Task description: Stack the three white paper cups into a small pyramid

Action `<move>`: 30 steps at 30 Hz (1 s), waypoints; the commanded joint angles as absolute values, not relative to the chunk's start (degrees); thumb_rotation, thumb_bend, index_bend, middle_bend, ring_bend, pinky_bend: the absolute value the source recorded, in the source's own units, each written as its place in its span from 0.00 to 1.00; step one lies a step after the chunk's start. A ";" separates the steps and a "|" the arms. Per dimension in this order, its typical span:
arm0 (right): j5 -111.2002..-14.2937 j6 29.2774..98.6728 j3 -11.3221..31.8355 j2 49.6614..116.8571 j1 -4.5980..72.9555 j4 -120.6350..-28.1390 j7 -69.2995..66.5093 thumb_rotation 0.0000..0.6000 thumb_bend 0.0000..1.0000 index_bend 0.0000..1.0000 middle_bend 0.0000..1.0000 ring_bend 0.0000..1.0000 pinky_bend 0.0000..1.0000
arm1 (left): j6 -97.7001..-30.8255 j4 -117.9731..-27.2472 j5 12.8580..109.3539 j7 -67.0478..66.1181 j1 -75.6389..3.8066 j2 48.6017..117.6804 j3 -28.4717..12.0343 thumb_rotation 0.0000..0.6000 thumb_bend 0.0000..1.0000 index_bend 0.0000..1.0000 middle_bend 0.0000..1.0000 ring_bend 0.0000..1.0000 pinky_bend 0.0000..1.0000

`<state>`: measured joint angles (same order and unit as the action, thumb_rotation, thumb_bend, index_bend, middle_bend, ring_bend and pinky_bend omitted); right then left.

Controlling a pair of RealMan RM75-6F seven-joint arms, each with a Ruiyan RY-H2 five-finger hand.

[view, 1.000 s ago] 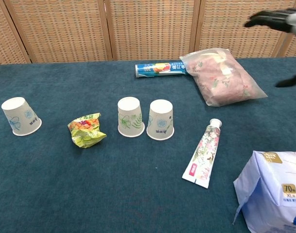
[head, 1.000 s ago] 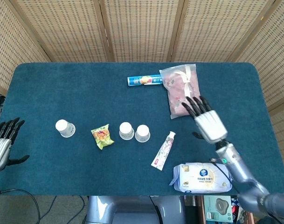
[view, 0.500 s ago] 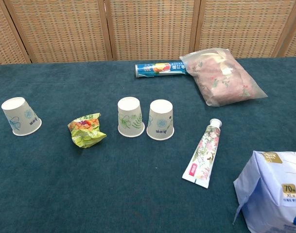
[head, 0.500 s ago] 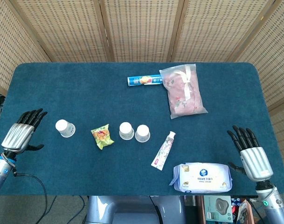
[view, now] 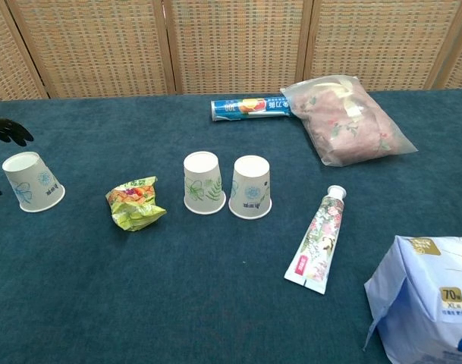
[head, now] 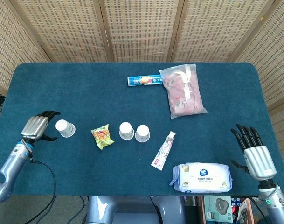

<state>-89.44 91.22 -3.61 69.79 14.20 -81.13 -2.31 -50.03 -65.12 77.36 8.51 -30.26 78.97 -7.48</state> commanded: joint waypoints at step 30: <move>-91.26 88.10 -0.10 70.24 12.12 -81.00 -2.46 1.00 0.00 0.00 0.00 0.00 0.00 | -59.95 -75.82 79.11 3.60 -33.66 76.17 -11.40 1.00 0.16 0.44 0.44 0.36 0.43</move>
<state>-91.26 88.11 -0.11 70.25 12.13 -80.99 -2.45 -58.30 -71.77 77.99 4.85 -32.81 78.53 -10.11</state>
